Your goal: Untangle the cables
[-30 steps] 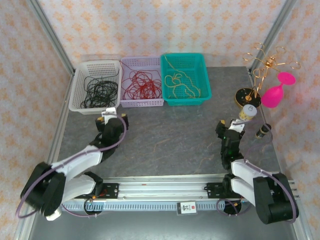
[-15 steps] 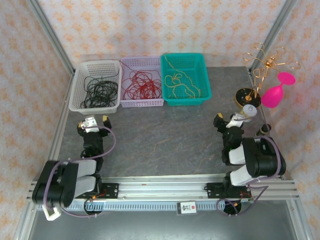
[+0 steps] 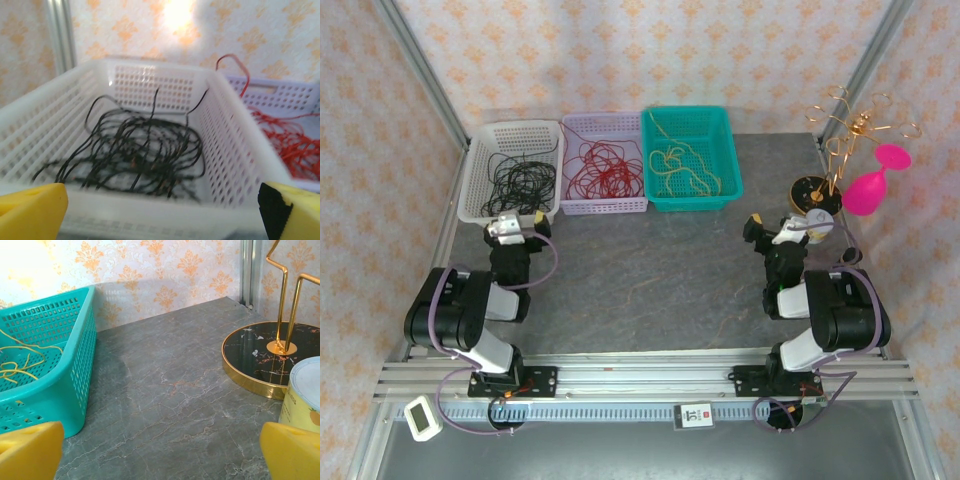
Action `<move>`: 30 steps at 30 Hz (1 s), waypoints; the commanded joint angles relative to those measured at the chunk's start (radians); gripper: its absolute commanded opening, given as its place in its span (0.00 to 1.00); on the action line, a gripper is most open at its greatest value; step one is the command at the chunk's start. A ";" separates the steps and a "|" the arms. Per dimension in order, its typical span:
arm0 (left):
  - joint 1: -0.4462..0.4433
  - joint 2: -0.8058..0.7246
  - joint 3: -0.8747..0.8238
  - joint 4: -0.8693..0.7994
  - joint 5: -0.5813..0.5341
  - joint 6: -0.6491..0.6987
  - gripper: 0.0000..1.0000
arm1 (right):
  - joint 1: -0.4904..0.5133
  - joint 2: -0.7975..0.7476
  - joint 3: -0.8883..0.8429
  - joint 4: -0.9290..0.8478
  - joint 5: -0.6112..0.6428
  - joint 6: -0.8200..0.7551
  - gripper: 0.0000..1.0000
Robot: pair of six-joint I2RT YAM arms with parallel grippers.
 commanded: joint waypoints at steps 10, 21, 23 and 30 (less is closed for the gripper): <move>0.017 -0.005 0.002 -0.064 0.056 -0.008 1.00 | 0.009 0.003 0.012 0.003 0.030 -0.014 1.00; 0.017 -0.003 0.000 -0.058 0.055 -0.009 1.00 | 0.011 0.003 0.013 0.004 0.032 -0.015 1.00; 0.018 -0.003 0.000 -0.058 0.055 -0.009 1.00 | 0.012 0.003 0.013 0.002 0.033 -0.016 1.00; 0.017 -0.003 0.000 -0.058 0.055 -0.008 1.00 | 0.015 0.005 0.017 -0.003 0.038 -0.020 1.00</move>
